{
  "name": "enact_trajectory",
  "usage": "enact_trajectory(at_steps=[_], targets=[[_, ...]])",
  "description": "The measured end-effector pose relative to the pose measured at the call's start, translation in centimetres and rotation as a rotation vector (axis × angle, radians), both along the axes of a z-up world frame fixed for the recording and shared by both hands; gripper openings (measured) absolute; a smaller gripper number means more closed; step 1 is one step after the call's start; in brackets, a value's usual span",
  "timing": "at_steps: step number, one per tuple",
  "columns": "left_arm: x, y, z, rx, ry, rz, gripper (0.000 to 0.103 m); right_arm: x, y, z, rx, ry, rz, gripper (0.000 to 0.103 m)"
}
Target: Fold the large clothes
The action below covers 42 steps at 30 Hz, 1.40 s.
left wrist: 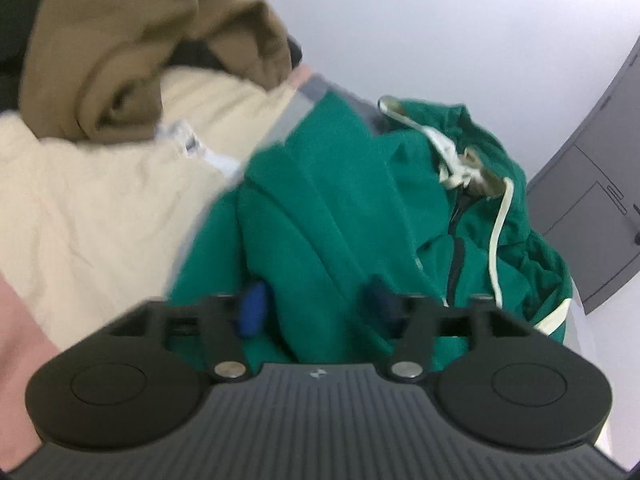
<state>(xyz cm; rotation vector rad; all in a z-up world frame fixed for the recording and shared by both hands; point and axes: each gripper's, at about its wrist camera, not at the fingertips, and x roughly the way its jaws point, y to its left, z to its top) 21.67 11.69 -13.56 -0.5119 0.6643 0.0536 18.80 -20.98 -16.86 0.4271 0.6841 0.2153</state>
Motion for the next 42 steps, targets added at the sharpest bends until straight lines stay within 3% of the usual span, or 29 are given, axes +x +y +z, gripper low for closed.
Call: enact_trajectory(at_steps=[2,7,10,13,18,26,28,32,34,35,36,37,39,41,42], targets=[[-1.1,-0.3,1.5,0.037,-0.039,0.003,0.069,-0.6,-0.5,0.7,-0.013,-0.044,-0.028,0.080],[-0.8,-2.0,5.4,0.065,-0.134,-0.077,0.073,2.2,-1.7,3.2,-0.006,-0.087,0.004,0.080],[2.0,-3.0,6.7,0.096,-0.160,-0.120,0.075,6.2,-1.8,5.4,-0.034,-0.152,0.043,0.079],[6.6,-3.3,6.7,0.042,-0.153,-0.132,0.075,11.9,-2.1,7.1,-0.054,-0.213,0.082,0.079],[17.0,-4.1,4.7,-0.035,-0.142,-0.138,0.077,23.8,-2.5,7.4,-0.059,-0.235,0.101,0.079],[33.1,-4.0,-0.7,-0.160,-0.124,-0.127,0.078,41.3,-1.9,5.0,-0.058,-0.238,0.051,0.079],[36.5,-3.5,-1.5,-0.165,-0.111,-0.096,0.081,44.5,-0.9,4.3,-0.100,-0.224,0.038,0.079],[41.8,-2.3,-3.3,-0.280,-0.049,-0.047,0.081,49.3,0.5,2.8,-0.145,-0.166,0.038,0.077],[43.6,-2.4,-3.9,-0.301,-0.023,-0.058,0.081,50.6,1.0,2.1,-0.178,-0.131,0.025,0.077],[44.4,-2.6,-4.0,-0.284,-0.011,-0.064,0.081,51.0,1.2,1.8,-0.180,-0.116,0.024,0.071],[45.3,-3.2,-3.9,-0.229,0.007,-0.080,0.081,51.2,1.3,1.6,-0.179,-0.103,0.025,0.057],[46.0,-3.8,-3.7,-0.173,0.024,-0.097,0.079,51.3,1.4,1.5,-0.179,-0.093,0.032,0.053],[46.8,-4.9,-2.9,-0.107,0.011,-0.112,0.059,51.3,2.1,1.9,-0.212,-0.098,0.062,0.030],[47.3,-5.5,-2.0,-0.125,0.006,-0.128,0.017,50.7,2.7,2.8,-0.277,-0.124,0.104,0.021],[47.3,-5.9,-1.4,-0.112,-0.003,-0.137,0.010,50.2,2.8,3.3,-0.291,-0.138,0.120,0.018]])
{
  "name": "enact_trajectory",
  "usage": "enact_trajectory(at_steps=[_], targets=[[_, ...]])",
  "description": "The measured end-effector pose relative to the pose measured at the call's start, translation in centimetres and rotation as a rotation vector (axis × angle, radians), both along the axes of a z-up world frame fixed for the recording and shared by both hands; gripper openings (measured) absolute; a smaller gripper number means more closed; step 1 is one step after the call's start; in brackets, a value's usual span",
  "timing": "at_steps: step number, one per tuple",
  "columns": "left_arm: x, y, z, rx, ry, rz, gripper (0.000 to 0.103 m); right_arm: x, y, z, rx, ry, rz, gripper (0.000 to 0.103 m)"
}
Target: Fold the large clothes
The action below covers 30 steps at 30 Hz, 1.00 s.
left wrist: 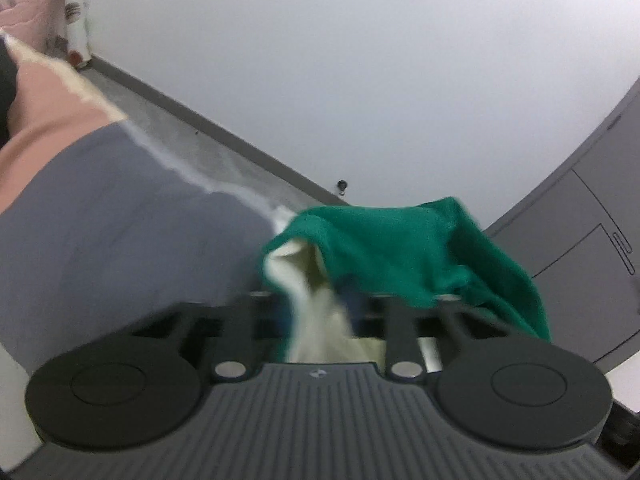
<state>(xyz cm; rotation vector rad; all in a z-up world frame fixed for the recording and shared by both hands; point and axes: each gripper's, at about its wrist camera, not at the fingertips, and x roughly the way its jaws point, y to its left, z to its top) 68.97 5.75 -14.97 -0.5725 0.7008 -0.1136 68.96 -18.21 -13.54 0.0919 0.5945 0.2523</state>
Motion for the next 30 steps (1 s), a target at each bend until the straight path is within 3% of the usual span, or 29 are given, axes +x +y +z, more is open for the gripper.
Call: enact_trajectory(at_steps=[3,8,16,20,25,30], targets=[[-1.3,-1.3,2.1,0.050,-0.076,-0.041,0.006,-1.7,-0.1,2.1,-0.022,-0.068,0.023,0.014],[-4.8,-1.1,5.6,0.052,-0.138,-0.052,0.005,-5.2,-1.0,5.8,-0.012,-0.193,0.040,0.011],[-16.3,0.3,14.5,0.130,-0.293,-0.085,0.005,-15.8,-1.7,11.8,0.003,-0.355,0.060,0.010],[-23.8,0.5,17.6,0.151,-0.324,-0.096,0.005,-22.3,-2.8,14.3,0.043,-0.414,0.059,0.010],[-34.1,-0.6,18.5,0.188,-0.352,-0.155,0.005,-31.1,-4.0,15.3,0.035,-0.438,0.054,0.010],[-43.0,-1.5,16.2,0.179,-0.307,-0.187,0.005,-38.0,-4.5,12.7,-0.003,-0.409,0.067,0.010]])
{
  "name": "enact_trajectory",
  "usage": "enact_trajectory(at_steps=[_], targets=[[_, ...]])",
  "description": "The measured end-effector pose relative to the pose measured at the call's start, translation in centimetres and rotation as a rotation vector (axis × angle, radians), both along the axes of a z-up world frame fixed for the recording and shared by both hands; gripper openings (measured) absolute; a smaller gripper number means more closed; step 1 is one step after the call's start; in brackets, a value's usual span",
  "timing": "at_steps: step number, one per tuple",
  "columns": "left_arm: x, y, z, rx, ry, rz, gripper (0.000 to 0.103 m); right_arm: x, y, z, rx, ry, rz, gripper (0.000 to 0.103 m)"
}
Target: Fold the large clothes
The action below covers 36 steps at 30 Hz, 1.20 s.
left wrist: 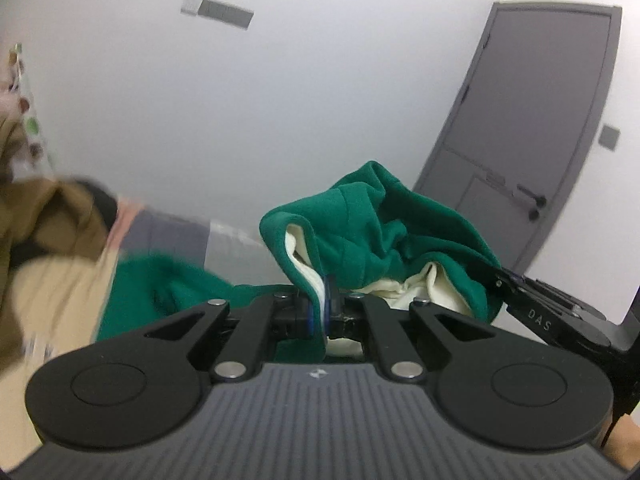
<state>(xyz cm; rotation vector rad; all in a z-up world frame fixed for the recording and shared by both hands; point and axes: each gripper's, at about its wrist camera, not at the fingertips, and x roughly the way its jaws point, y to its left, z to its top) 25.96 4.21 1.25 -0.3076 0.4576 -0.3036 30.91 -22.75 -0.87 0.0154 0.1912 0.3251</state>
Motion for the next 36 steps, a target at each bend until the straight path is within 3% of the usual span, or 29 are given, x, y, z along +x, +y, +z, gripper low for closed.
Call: enact_trajectory(at_steps=[7,11,15,18,20,21,22,23,24,28,32,36], targets=[[-8.1,-0.3,-7.8,0.023,0.134,-0.014,0.006,-7.4,0.4,-5.6,-0.039,0.098,0.045,0.010],[-9.8,-0.8,-12.3,0.041,0.216,-0.016,0.006,-8.8,0.6,-9.4,-0.022,0.196,0.048,0.011],[-10.3,-1.2,-14.5,0.080,0.251,-0.044,0.006,-9.2,0.6,-12.0,-0.007,0.244,0.045,0.012],[-9.7,-1.1,-14.5,0.087,0.261,-0.060,0.021,-9.3,-0.1,-12.6,0.053,0.258,0.050,0.013],[-9.4,-0.6,-13.9,0.047,0.275,-0.062,0.068,-9.5,-1.2,-13.0,0.126,0.274,0.057,0.020],[-9.8,-0.4,-13.4,0.023,0.287,-0.064,0.073,-9.5,-1.6,-13.1,0.155,0.276,0.065,0.038],[-10.4,-0.4,-12.9,0.010,0.283,-0.070,0.073,-9.5,-1.8,-13.1,0.186,0.271,0.074,0.052],[-10.7,-0.2,-12.4,-0.001,0.276,-0.077,0.073,-9.4,-2.1,-13.0,0.216,0.261,0.081,0.077],[-10.8,-0.3,-11.9,-0.010,0.267,-0.078,0.073,-9.4,-2.2,-12.9,0.247,0.251,0.083,0.083],[-11.2,-0.1,-10.0,-0.029,0.204,-0.064,0.075,-8.6,-2.1,-12.5,0.323,0.268,0.109,0.082],[-10.7,0.3,-9.7,-0.031,0.144,-0.039,0.076,-8.2,-1.7,-11.7,0.307,0.197,0.098,0.082],[-9.2,1.4,-10.3,-0.100,0.136,-0.029,0.076,-6.4,-1.0,-11.4,0.338,0.183,0.116,0.082]])
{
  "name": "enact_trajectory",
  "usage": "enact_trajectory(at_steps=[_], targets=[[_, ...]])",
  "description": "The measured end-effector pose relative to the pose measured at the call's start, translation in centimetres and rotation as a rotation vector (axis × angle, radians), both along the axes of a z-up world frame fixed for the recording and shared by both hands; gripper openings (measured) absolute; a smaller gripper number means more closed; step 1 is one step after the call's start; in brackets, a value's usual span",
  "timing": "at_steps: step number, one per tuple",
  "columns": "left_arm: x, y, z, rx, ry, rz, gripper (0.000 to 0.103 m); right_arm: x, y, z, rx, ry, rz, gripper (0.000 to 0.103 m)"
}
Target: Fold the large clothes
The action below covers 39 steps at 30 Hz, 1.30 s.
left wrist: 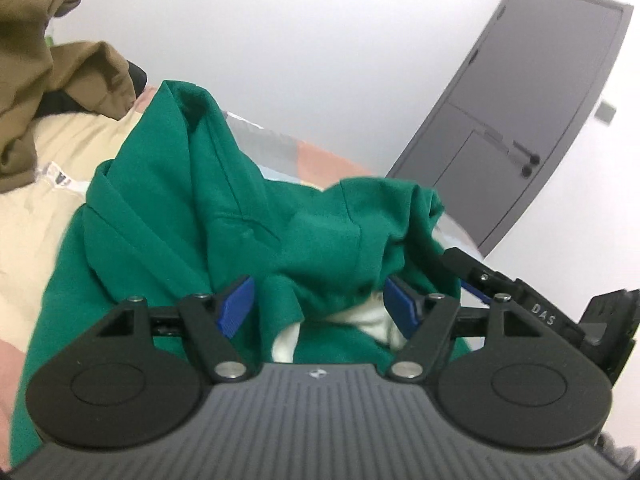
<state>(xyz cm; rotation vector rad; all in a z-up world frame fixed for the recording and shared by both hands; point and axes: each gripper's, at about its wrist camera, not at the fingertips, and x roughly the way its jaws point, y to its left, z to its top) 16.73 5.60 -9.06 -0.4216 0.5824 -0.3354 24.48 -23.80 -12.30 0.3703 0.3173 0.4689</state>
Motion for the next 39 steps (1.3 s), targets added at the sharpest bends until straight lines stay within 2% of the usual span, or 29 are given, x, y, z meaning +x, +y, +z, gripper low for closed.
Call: enact_trajectory(at_steps=[5,6,8,10,12,13,15,16,18,20,27,32,35,39], targets=[[1.8,0.1,-1.5,-0.006,0.027,0.011,0.072,2.6,1.4,-0.4,-0.011,-0.026,0.011,0.082],[2.1,0.0,-1.8,-0.004,0.031,0.010,0.068,3.0,1.6,-0.7,-0.010,-0.020,0.019,0.082],[2.7,-0.2,-2.4,0.001,0.044,0.000,0.052,3.8,1.7,-1.2,-0.016,-0.007,0.031,0.082],[3.0,-0.3,-2.6,-0.004,0.047,-0.005,0.043,4.2,1.8,-1.6,-0.029,0.000,0.035,0.074],[3.2,-0.3,-2.7,0.001,0.038,-0.001,0.034,4.5,1.7,-1.9,-0.038,0.003,0.044,0.058],[3.2,-0.3,-2.7,0.007,0.036,-0.002,0.027,4.5,1.7,-2.0,-0.042,0.004,0.056,0.054],[3.4,-0.4,-2.5,0.054,0.037,0.008,0.022,4.5,1.5,-1.9,-0.049,0.008,0.064,0.034],[3.5,-0.3,-2.4,0.069,0.035,0.015,0.020,4.5,1.3,-1.8,-0.043,0.008,0.064,0.030],[3.4,0.2,-2.1,0.060,0.030,0.024,0.018,4.0,0.8,-1.2,-0.022,-0.009,0.072,0.020],[2.8,0.5,-1.6,0.055,0.020,0.026,0.018,3.2,0.5,-0.5,-0.027,-0.037,0.083,0.017],[-0.1,1.6,0.8,0.051,-0.006,0.016,0.018,-2.1,-0.7,2.2,-0.061,-0.119,0.152,0.016],[-2.2,2.3,2.0,0.035,0.015,0.028,0.018,-7.0,-0.4,3.7,-0.157,-0.166,0.222,0.016],[-3.5,2.4,2.5,0.044,0.037,0.016,0.019,-9.1,-0.1,4.1,-0.212,-0.151,0.257,0.016],[-5.7,3.1,2.6,0.018,0.037,0.018,0.019,-10.8,0.2,3.2,-0.272,-0.067,0.268,0.016]])
